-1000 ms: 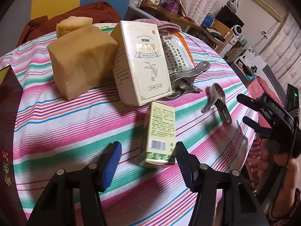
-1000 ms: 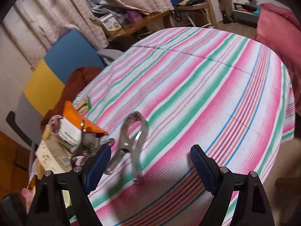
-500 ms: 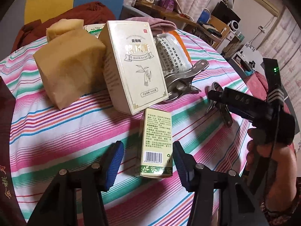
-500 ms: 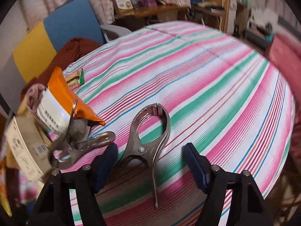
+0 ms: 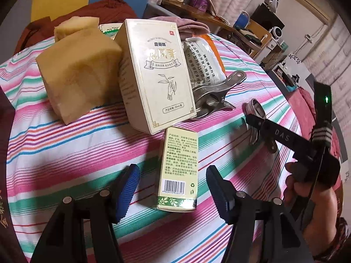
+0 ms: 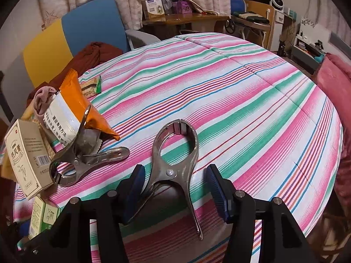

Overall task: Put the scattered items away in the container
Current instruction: 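Grasp the silver metal clip with the right tool while the left tool grasps the green box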

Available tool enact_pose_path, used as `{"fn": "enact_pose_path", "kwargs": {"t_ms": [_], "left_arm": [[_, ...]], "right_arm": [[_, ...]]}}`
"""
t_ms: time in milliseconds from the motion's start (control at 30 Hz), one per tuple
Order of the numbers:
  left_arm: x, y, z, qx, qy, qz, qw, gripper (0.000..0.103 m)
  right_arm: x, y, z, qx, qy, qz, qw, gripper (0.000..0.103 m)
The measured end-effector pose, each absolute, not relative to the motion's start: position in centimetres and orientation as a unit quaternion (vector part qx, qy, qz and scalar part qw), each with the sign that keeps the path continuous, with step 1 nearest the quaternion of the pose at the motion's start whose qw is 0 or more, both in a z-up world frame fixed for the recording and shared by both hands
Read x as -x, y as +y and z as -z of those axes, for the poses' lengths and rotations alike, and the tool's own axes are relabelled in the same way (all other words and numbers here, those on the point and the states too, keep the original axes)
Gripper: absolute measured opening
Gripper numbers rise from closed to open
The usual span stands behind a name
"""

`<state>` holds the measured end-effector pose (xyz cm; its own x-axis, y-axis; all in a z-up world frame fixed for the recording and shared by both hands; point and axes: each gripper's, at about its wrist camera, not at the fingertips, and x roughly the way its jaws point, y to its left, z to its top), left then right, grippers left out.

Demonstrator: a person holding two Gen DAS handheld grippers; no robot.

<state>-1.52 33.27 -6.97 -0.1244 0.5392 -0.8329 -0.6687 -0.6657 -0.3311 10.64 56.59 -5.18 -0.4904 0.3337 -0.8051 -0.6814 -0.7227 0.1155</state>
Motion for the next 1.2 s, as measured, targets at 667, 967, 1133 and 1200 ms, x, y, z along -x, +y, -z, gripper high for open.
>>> {"fn": "enact_pose_path", "kwargs": {"t_ms": [667,967,1133,1200], "left_arm": [[0.7,34.1,7.2,0.484,0.113,-0.784,0.373,0.035],[0.2,32.9,7.1,0.482,0.107,-0.784,0.376,0.033],[-0.3,31.8,7.1,0.485,0.089,-0.782,0.380,0.033],[-0.6,31.1,7.0,0.487,0.084,-0.781,0.382,0.033]], "right_arm": [[-11.4,55.5,5.0,0.407,0.189,-0.841,0.303,0.044],[-13.4,53.0,4.7,0.404,0.221,-0.845,0.271,0.039],[-14.4,51.4,4.6,0.409,0.245,-0.841,0.254,0.038],[-14.8,50.9,4.5,0.409,0.263,-0.839,0.242,0.038]]}}
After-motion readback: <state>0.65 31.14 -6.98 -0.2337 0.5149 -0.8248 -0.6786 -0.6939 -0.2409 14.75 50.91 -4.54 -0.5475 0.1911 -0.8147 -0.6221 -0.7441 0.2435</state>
